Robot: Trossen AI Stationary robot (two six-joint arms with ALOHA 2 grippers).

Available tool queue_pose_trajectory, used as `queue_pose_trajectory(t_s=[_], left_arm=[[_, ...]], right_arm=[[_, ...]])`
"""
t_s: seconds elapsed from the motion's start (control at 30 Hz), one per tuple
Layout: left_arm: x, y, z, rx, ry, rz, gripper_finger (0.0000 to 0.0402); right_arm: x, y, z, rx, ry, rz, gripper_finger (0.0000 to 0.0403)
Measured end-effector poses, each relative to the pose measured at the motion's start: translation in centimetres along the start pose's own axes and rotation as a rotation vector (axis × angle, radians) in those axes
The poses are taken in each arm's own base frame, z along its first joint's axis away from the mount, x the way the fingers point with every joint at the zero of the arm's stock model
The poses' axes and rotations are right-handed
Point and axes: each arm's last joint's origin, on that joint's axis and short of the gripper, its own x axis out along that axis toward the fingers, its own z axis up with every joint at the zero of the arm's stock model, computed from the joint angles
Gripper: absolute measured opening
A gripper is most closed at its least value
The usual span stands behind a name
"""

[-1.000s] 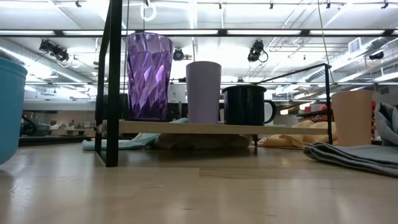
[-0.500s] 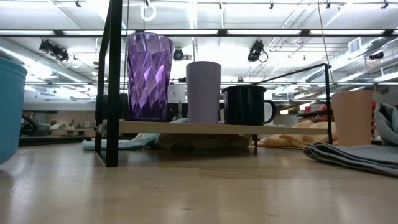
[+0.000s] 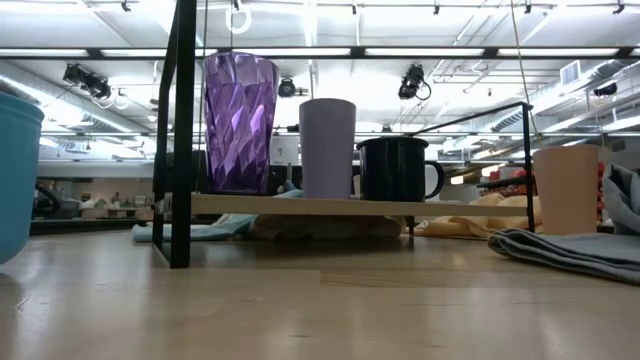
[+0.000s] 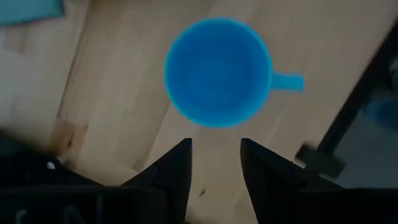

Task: Stack small to large cups/mugs on shelf
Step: Put the blue mug on the shelf

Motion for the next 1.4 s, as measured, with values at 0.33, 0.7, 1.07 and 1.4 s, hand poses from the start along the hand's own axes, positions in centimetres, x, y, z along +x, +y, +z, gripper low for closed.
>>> queue_pose_trajectory(t_s=[0.33, 0.7, 1.07, 1.4], left_arm=[[4.4, 0.7, -2.4, -0.017, 0.12, 0.049, 0.0156], [2.0, 3.1, -2.3, -0.061, -0.051, -0.101, 0.0157], [1.3, 4.9, -0.5, -0.094, -0.084, -0.075, 0.0162], [3.5, 5.1, 0.1, -0.025, -0.082, -0.091, 0.0162]], right_arm=[[0.0, 0.1, 0.1, 0.015, -0.013, 0.006, 0.0109], [0.0, 0.1, 0.2, 0.042, -0.017, 0.008, 0.0109], [0.0, 0.1, 0.2, 0.051, -0.02, 0.009, 0.0109], [0.0, 0.1, 0.2, 0.068, -0.02, 0.01, 0.0109]])
